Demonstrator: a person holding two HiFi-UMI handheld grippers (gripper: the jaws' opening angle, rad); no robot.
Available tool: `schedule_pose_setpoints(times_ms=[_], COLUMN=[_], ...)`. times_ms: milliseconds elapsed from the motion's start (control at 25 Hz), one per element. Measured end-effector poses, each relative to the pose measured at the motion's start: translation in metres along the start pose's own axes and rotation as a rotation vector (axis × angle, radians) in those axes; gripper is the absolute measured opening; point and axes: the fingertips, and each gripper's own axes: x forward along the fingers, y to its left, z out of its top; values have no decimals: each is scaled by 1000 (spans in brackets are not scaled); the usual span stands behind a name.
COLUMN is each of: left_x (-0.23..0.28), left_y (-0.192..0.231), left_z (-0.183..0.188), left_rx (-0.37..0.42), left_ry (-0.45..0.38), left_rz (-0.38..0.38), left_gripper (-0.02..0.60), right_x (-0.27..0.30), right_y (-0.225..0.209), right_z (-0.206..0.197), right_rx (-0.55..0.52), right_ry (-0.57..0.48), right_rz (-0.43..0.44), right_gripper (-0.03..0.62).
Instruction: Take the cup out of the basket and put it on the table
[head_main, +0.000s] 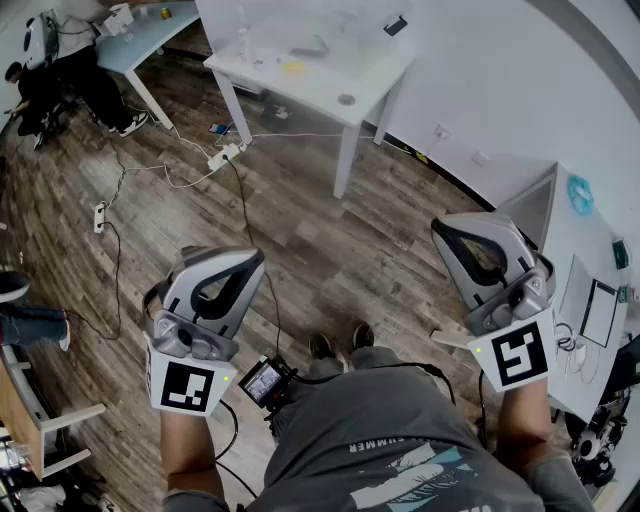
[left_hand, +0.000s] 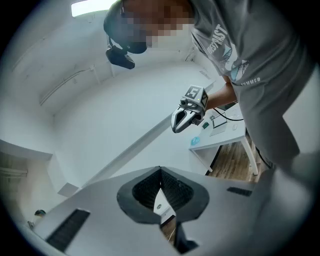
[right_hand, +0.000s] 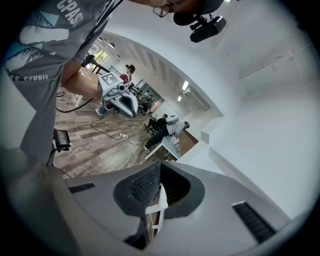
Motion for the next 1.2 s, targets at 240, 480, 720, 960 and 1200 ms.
schedule_pose_setpoints(times_ms=[240, 480, 720, 960, 1200], left_x=[2, 1, -13, 6, 52], left_y=[1, 1, 6, -11, 7], left_z=[-7, -9, -30, -28, -18], left_rx=[-1, -4, -19, -49, -36], left_ry=[-9, -26, -21, -18, -18], left_rz=[-14, -29, -46, -58, -65], left_gripper=[9, 9, 9, 9, 9], right_x=[2, -3, 12, 5, 6], right_y=[-2, -5, -1, -4, -40], right_z=[-2, -2, 8, -14, -46], right_rx=[19, 41, 93, 87, 108], right_ry=[13, 27, 8, 28, 17], right_rz=[-23, -61, -101, -69, -87], right_gripper=[6, 6, 7, 7, 8])
